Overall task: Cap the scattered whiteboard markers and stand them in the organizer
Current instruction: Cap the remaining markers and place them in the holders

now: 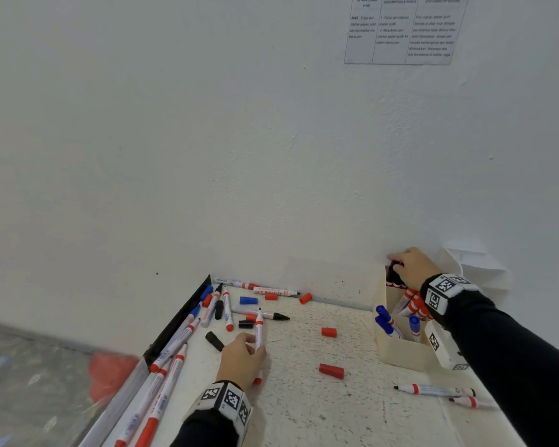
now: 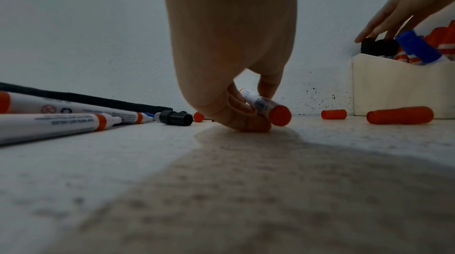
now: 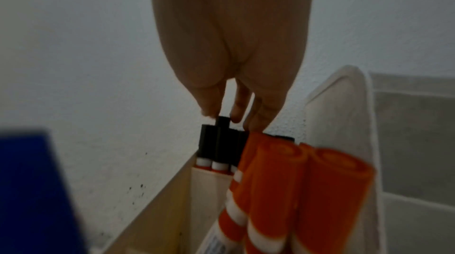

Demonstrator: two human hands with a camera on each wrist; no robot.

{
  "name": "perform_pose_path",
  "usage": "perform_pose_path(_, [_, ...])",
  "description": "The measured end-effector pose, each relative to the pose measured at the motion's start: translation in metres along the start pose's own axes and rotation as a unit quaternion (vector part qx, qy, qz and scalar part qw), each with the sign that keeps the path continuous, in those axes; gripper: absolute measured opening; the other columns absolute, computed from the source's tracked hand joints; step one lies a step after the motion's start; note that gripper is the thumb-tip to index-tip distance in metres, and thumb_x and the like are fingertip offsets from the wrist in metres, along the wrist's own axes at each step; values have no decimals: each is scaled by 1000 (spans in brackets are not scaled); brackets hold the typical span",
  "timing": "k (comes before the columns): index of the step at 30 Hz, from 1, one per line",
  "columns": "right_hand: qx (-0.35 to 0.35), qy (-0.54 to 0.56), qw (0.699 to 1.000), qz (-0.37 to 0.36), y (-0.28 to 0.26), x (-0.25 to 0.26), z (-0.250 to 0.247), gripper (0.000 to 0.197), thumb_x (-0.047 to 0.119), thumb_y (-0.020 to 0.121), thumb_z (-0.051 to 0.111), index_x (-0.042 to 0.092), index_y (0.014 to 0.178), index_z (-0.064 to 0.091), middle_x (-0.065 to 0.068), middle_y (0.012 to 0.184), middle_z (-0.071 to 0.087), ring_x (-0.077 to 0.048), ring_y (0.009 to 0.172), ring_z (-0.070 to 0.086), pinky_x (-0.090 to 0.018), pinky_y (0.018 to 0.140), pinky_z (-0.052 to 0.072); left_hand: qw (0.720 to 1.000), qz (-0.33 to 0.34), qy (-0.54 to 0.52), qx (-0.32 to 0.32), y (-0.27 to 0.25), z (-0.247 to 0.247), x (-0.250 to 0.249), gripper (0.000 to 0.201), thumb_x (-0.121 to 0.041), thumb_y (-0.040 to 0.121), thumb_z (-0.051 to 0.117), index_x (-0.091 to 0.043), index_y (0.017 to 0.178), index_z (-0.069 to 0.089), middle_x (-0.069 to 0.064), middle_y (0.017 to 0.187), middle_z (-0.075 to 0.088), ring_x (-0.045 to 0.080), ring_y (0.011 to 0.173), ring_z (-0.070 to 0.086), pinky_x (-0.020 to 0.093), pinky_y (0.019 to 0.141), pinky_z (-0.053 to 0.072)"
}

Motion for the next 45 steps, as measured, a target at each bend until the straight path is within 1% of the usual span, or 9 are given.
perform_pose_path(8, [8, -106, 994, -8, -11, 14, 0, 32, 31, 95, 42, 20, 121, 57, -6, 132, 44, -29, 122, 37, -40, 101, 32, 1000, 15, -1, -18, -1, -5, -6, 38, -23, 94, 51, -14, 130, 48, 2, 110, 60, 3, 76, 55, 15, 74, 46])
perform_pose_path(12, [-41, 81, 989, -119, -33, 74, -10, 16, 14, 92, 49, 15, 100, 62, -4, 102, 56, -20, 98, 55, -23, 79, 43, 999, 33, -1, -29, -3, -8, -11, 40, -19, 95, 48, -12, 135, 45, 6, 124, 58, 4, 87, 52, 17, 83, 43])
perform_pose_path(16, [211, 79, 962, -153, -75, 130, 61, 19, 20, 90, 55, 19, 108, 59, 4, 98, 58, -8, 74, 54, -14, 62, 43, 998, 33, -14, -45, -2, -12, -10, 41, -19, 95, 48, -11, 135, 44, 6, 122, 59, 6, 88, 53, 19, 85, 45])
perform_pose_path(20, [382, -138, 902, -144, -128, 124, 155, 43, 28, 82, 64, 26, 123, 49, 0, 119, 53, -18, 102, 53, -29, 87, 45, 998, 30, -24, -49, -2, -12, -9, 39, -19, 95, 49, -9, 133, 46, 7, 120, 60, 7, 91, 54, 22, 89, 46])
perform_pose_path(25, [312, -65, 938, -135, -119, 113, 163, 21, 8, 87, 53, 20, 103, 53, 5, 95, 51, -12, 82, 52, -15, 64, 38, 998, 27, -39, -43, -2, -9, -8, 39, -20, 94, 51, -12, 131, 48, 4, 114, 62, 10, 94, 59, 25, 92, 50])
perform_pose_path(29, [143, -41, 985, -89, -78, 97, 136, 27, 3, 85, 45, 24, 101, 47, -3, 109, 47, -21, 93, 54, -27, 81, 46, 998, 22, -45, -42, -1, -9, -7, 40, -21, 93, 53, -14, 132, 47, 1, 113, 60, 9, 95, 58, 24, 92, 50])
perform_pose_path(33, [167, -66, 982, -52, -62, 79, 156, 36, 16, 91, 48, 24, 126, 47, -4, 125, 45, -21, 111, 49, -32, 98, 41, 998, 37, -37, -32, 0, -6, -9, 39, -22, 93, 52, -16, 131, 47, -3, 109, 57, 7, 95, 55, 21, 91, 48])
perform_pose_path(39, [89, -97, 990, -50, -55, 81, 150, 30, 37, 92, 47, 30, 120, 53, 2, 128, 41, -19, 122, 36, -39, 102, 30, 997, 58, -22, -45, 4, -7, -11, 35, -18, 93, 50, -16, 128, 52, 1, 117, 59, 7, 97, 56, 17, 83, 47])
perform_pose_path(45, [23, 145, 985, -86, -60, 106, 116, 20, 17, 92, 51, 19, 112, 56, 5, 107, 54, -4, 86, 48, -15, 77, 38, 996, 79, 7, -40, 4, -3, -12, 32, -14, 95, 46, -18, 126, 55, -1, 114, 54, 4, 91, 50, 10, 77, 39])
Point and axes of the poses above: each hand's wrist, its own y-axis towards the middle knuckle, its own z-axis out of the palm, x = y × z, the point moved 10 cm from there along y, towards the middle knuckle
